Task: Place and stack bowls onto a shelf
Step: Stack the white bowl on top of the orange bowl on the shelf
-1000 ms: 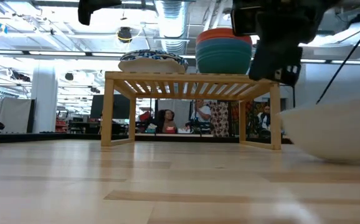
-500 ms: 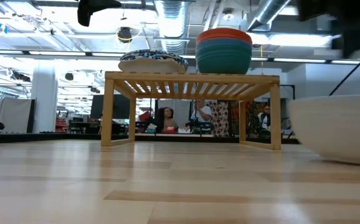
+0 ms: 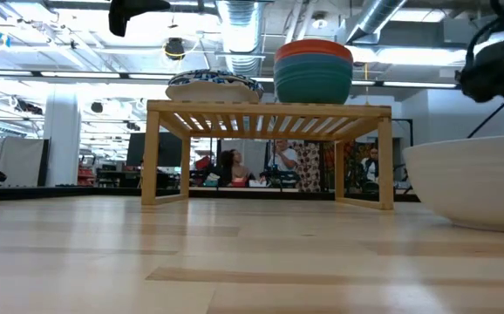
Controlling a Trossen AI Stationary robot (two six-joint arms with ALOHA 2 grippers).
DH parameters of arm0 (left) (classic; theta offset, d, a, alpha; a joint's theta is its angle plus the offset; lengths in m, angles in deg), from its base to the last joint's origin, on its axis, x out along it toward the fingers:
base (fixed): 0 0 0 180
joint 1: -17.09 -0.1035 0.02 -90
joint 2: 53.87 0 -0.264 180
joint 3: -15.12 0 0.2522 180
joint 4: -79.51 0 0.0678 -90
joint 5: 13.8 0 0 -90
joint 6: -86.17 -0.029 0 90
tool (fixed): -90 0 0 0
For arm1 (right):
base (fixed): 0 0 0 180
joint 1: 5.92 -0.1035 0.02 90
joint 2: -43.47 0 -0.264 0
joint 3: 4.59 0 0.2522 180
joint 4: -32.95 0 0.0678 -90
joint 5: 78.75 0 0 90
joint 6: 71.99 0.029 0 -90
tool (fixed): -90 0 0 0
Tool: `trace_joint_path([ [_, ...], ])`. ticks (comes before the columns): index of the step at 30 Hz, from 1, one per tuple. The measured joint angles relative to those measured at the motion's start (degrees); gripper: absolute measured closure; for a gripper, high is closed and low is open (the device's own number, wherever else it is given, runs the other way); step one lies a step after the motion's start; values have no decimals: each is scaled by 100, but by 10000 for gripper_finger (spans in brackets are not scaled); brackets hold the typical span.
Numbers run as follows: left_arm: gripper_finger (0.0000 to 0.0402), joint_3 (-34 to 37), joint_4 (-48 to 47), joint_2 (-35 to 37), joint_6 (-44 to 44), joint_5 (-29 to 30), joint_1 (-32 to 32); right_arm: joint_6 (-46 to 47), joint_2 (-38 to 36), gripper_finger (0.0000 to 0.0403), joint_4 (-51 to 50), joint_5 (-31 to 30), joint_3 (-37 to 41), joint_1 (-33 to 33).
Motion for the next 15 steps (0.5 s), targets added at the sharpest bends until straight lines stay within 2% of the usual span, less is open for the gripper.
trace_joint_path([
  [4,217,0,0,0,13,0,0,203,-77,213,633,9,421,68],
  [8,217,0,-2,2,109,0,0,250,-27,190,1017,26,517,57],
  [12,217,0,-7,0,130,0,0,270,206,190,957,48,520,57],
  [15,217,0,-11,0,133,0,0,315,453,217,972,165,520,62],
])
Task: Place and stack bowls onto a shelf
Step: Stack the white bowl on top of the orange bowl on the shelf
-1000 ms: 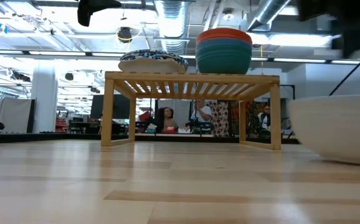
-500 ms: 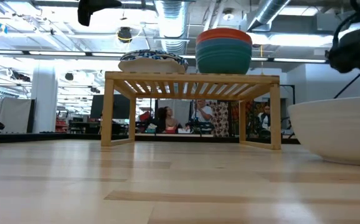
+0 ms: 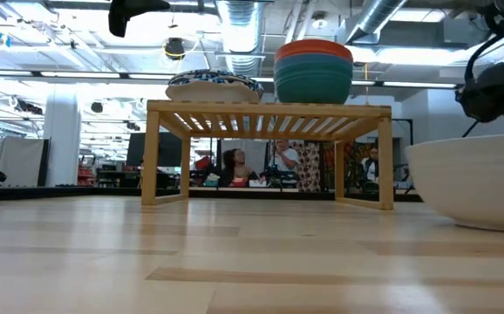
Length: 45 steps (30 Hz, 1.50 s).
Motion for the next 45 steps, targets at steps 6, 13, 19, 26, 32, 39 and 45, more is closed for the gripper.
trace_joint_path([
  [6,217,0,9,0,0,13,0,-281,91,371,228,706,-118,0],
  [13,217,0,8,0,-11,19,0,-1032,-381,379,259,1223,-1431,332],
  [19,217,0,-2,0,-5,17,1,-2241,-86,379,-625,995,-3622,1241],
  [26,217,0,-19,0,-3,-138,0,-3626,570,379,-1851,156,-5770,3002],
  [32,217,0,-33,0,0,-263,0,-4369,1021,379,-1917,49,-6396,4539],
  [39,217,0,-39,0,2,-348,0,-4845,1609,360,-2153,667,-6402,5338],
  [45,217,0,-39,0,11,-350,1,-5175,1792,326,-2120,744,-6402,5670],
])
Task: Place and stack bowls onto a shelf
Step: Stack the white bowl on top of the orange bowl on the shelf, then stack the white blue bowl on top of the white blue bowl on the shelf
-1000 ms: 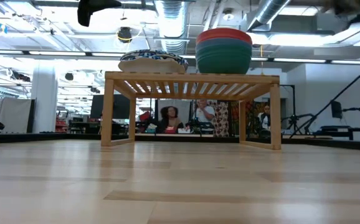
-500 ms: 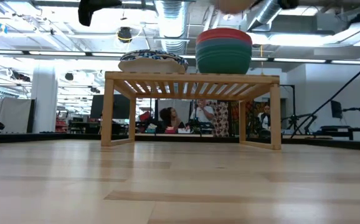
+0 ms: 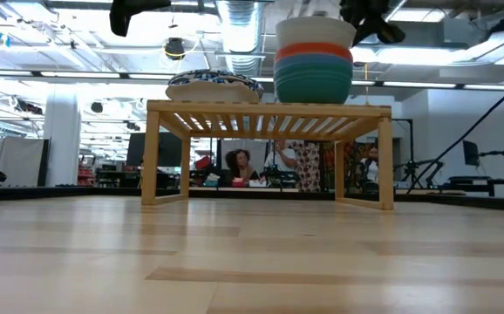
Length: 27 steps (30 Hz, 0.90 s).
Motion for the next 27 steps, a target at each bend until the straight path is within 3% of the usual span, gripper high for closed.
trace_joint_path([
  [16,217,0,-4,0,-7,9,-1,-352,-197,320,85,213,2,281],
  [20,217,0,-3,0,-6,13,-1,-481,-136,290,279,276,0,199],
  [27,217,0,-2,0,41,17,-1,-803,-91,198,190,176,-2,359],
])
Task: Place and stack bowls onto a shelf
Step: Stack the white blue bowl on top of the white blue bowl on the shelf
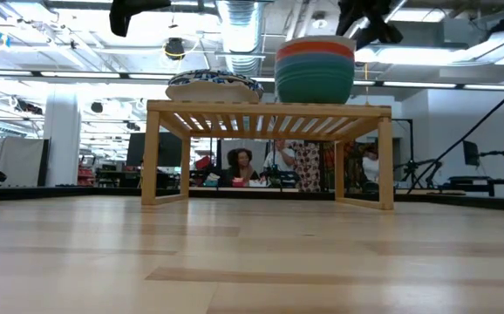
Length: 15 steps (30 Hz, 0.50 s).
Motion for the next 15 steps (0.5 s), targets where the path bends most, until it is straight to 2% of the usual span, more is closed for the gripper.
trace_joint_path([
  [4,217,0,0,0,23,2,0,-133,-122,162,-61,-5,9,212],
  [8,217,0,0,0,80,2,0,-604,-401,153,-296,-7,7,255],
  [11,217,0,0,0,80,2,0,-880,-688,154,-498,-238,95,24],
  [15,217,0,0,0,80,2,0,-870,-1312,154,-421,-603,711,-455],
])
